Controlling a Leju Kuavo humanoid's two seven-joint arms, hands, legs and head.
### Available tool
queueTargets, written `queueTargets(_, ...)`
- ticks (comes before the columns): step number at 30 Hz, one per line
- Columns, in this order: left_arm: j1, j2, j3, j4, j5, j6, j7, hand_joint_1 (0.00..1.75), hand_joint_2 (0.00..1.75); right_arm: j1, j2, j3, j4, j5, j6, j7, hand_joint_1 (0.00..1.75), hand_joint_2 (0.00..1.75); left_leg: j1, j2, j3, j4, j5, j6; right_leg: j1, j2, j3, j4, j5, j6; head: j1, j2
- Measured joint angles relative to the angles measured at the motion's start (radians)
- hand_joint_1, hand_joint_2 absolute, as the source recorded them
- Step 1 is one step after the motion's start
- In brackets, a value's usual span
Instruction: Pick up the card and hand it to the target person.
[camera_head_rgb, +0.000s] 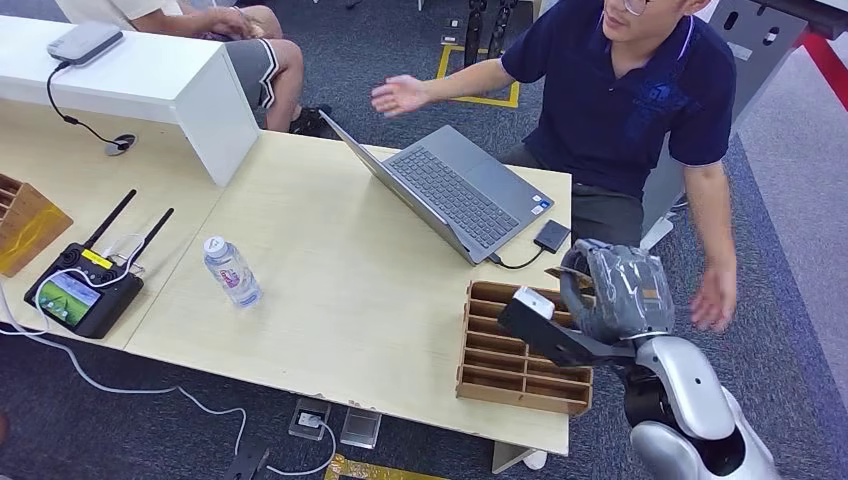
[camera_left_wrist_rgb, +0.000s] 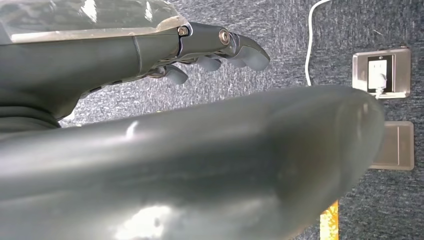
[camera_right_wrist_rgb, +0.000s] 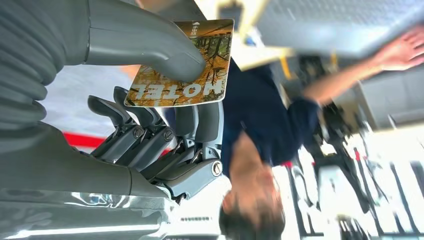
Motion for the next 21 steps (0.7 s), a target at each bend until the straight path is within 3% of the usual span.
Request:
queueTargets(6, -0.001, -0.011, -0.020, -0.001, -0.018, -0.010, 0.003, 0.00, 0.00, -0.110, 0.125, 0.042, 0.381, 0.031, -0.199, -0.119, 1.75, 1.75, 0.000, 0.003, 0.002, -0.003, 0.002, 0.000, 0.000, 0.003, 0.001, -0.003, 0.003, 0.000, 0.000, 0.000)
queueTargets(11, -0.001, -0.013, -0.030, -0.001, -0.028, -0.015, -0.007, 0.00, 0.00, -0.153, 0.179, 0.043, 0.649, 0.076, -0.359, -0.182, 1.75, 1.75, 0.001, 0.002, 0.003, -0.004, 0.002, 0.000, 0.001, 0.002, 0.003, -0.004, 0.003, 0.000, 0.000, 0.000)
queueTargets(21, -0.001, -0.008, -0.031, -0.002, -0.027, -0.032, 0.001, 0.00, 0.00, -0.144, 0.167, 0.017, 0.710, 0.088, -0.414, -0.172, 1.75, 1.75, 0.001, -0.004, 0.001, -0.002, 0.001, 0.000, 0.001, -0.003, 0.003, -0.002, 0.000, 0.000, 0.000, 0.000)
